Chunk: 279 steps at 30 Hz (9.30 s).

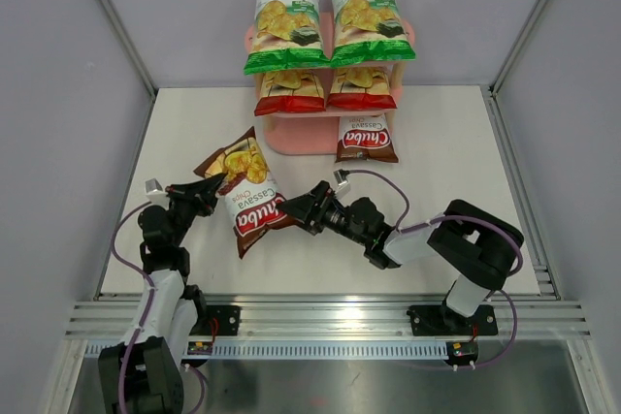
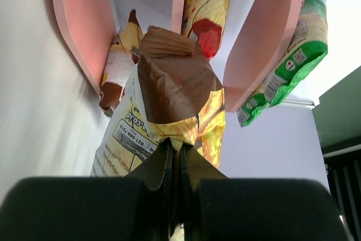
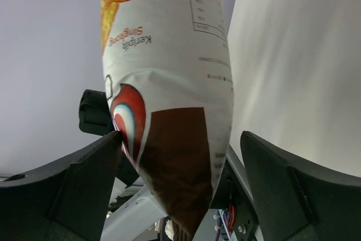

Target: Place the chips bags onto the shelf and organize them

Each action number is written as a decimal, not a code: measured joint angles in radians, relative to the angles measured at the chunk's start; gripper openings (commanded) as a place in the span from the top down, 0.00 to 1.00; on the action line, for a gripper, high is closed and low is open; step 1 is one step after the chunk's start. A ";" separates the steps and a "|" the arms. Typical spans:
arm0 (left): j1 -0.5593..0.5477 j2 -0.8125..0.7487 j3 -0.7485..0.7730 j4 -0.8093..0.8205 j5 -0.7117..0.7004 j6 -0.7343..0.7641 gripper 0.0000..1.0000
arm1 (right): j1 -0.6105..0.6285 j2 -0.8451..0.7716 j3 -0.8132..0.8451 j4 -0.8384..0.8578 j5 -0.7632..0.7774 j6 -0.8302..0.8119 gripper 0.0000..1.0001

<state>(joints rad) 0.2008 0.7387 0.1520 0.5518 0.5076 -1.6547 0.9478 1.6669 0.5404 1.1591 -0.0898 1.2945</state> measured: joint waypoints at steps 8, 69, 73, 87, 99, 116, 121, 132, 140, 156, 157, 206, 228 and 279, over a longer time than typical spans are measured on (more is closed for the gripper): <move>-0.013 0.003 0.000 -0.021 0.034 0.016 1.00 | 0.015 0.057 0.001 0.048 -0.016 -0.026 0.47; 0.134 0.011 0.471 -0.911 0.177 0.919 0.01 | -0.345 0.122 0.095 0.038 -0.155 -0.290 0.98; 0.134 0.009 0.518 -0.961 0.187 0.977 0.01 | -0.359 0.160 0.117 0.018 -0.150 -0.304 0.98; 0.134 0.003 0.536 -0.980 0.209 1.034 0.01 | -0.406 0.304 0.323 -0.011 -0.102 -0.323 0.96; 0.119 0.017 0.536 -0.981 0.224 1.046 0.01 | -0.413 0.415 0.473 -0.118 -0.112 -0.322 0.85; 0.092 0.017 0.536 -0.989 0.227 1.057 0.01 | -0.416 0.440 0.534 -0.230 -0.086 -0.237 0.72; 0.085 0.017 0.544 -0.999 0.227 1.057 0.01 | -0.419 0.440 0.510 -0.231 -0.049 -0.179 0.73; 0.071 0.017 0.549 -1.007 0.227 1.064 0.01 | -0.435 0.440 0.536 -0.368 -0.031 -0.144 0.60; 0.069 0.016 0.549 -1.007 0.227 1.064 0.01 | -0.478 0.440 0.573 -0.457 -0.080 -0.151 0.60; 0.066 0.016 0.549 -1.006 0.230 1.064 0.01 | -0.491 0.438 0.598 -0.500 -0.105 -0.128 0.46; 0.066 0.016 0.549 -1.006 0.231 1.064 0.01 | -0.491 0.435 0.597 -0.504 -0.105 -0.127 0.46; 0.061 0.010 0.575 -1.074 0.138 1.124 0.01 | -0.499 0.201 0.522 -0.749 0.002 -0.133 0.50; -0.042 0.042 0.704 -1.203 -0.262 1.338 0.01 | -0.515 -0.799 0.404 -1.464 0.331 -0.756 0.00; -0.232 -0.332 0.637 -1.231 -0.364 1.452 0.01 | -0.516 -1.128 0.596 -2.174 0.516 -1.025 0.00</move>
